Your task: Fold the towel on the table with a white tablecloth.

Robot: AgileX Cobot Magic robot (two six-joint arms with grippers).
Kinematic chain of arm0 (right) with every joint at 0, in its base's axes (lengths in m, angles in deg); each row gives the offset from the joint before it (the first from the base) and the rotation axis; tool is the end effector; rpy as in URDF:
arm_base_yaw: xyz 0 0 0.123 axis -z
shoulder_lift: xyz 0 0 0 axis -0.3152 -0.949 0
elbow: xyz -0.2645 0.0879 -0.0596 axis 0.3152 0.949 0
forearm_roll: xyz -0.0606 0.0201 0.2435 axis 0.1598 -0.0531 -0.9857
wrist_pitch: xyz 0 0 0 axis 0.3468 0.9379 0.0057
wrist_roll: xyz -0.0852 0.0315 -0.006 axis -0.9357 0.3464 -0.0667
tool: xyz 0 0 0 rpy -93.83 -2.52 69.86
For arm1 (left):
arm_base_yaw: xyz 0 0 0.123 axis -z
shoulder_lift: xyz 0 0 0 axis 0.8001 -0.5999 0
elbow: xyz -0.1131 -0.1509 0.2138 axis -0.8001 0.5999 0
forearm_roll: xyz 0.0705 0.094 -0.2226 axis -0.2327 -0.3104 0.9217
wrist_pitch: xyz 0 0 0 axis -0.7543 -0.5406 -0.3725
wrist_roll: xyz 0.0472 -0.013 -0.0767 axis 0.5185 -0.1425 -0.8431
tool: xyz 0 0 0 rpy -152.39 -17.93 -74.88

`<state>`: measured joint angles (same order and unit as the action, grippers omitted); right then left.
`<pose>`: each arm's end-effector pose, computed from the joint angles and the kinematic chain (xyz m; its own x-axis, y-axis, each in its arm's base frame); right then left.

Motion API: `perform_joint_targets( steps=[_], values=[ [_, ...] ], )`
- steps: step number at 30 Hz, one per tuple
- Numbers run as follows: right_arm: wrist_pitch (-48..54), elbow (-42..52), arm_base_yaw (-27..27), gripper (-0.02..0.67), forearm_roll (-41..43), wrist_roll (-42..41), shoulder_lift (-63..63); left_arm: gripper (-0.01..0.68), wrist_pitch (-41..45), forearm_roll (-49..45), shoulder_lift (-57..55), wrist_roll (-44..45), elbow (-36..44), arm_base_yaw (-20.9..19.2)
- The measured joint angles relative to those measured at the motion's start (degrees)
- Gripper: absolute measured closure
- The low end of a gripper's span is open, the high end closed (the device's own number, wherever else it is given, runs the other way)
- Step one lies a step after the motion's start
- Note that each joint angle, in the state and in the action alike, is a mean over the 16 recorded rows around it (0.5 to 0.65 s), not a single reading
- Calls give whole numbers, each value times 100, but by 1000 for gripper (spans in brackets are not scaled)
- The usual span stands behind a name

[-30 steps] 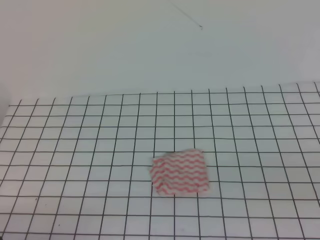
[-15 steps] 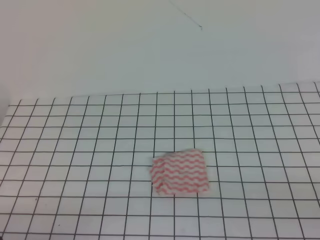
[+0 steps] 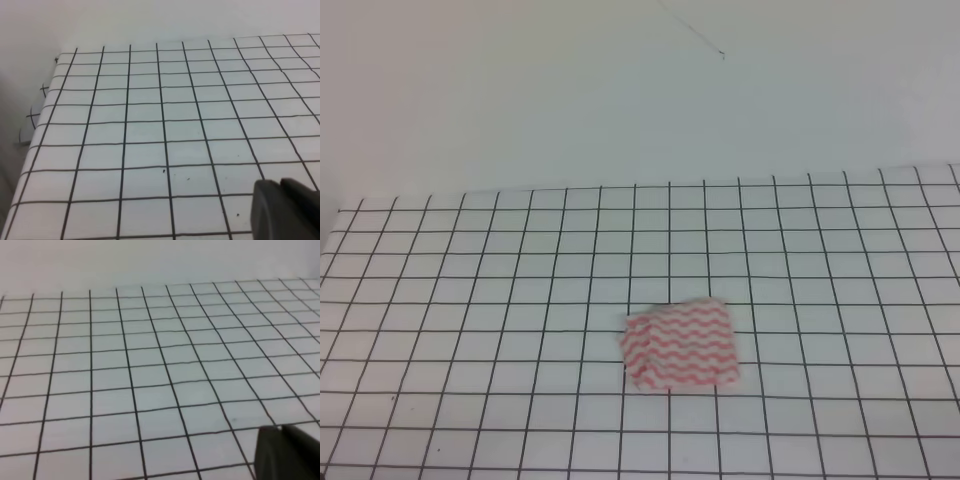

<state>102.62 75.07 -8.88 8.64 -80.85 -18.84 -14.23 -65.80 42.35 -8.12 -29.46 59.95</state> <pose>0.0514 -0.0140 0.1841 -0.2234 -0.0174 -0.9746 0.2089 0.9757 -0.0653 0.0527 -0.0101 0.1766 -0.2247 -0.0526 -0.9730 0.1411 0.9863 -0.0859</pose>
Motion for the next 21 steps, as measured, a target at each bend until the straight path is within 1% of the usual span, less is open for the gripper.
perform_joint_targets(
  steps=[4, 10, 16, 21],
  values=[
    [92, 1, -110, 650, -229, -308, 0, 673, 0, 0, 0, 0, 0, 0],
    [87, 2, -412, 650, -482, -696, 0, 673, 0, 0, 0, 0, 0, 0],
    [96, 2, -712, 650, -570, -771, -3, 673, 0, 0, 0, 0, 0, 0],
    [110, 2, -824, 650, -581, -758, -6, 673, 0, 0, 0, 0, 0, 0]
  ],
)
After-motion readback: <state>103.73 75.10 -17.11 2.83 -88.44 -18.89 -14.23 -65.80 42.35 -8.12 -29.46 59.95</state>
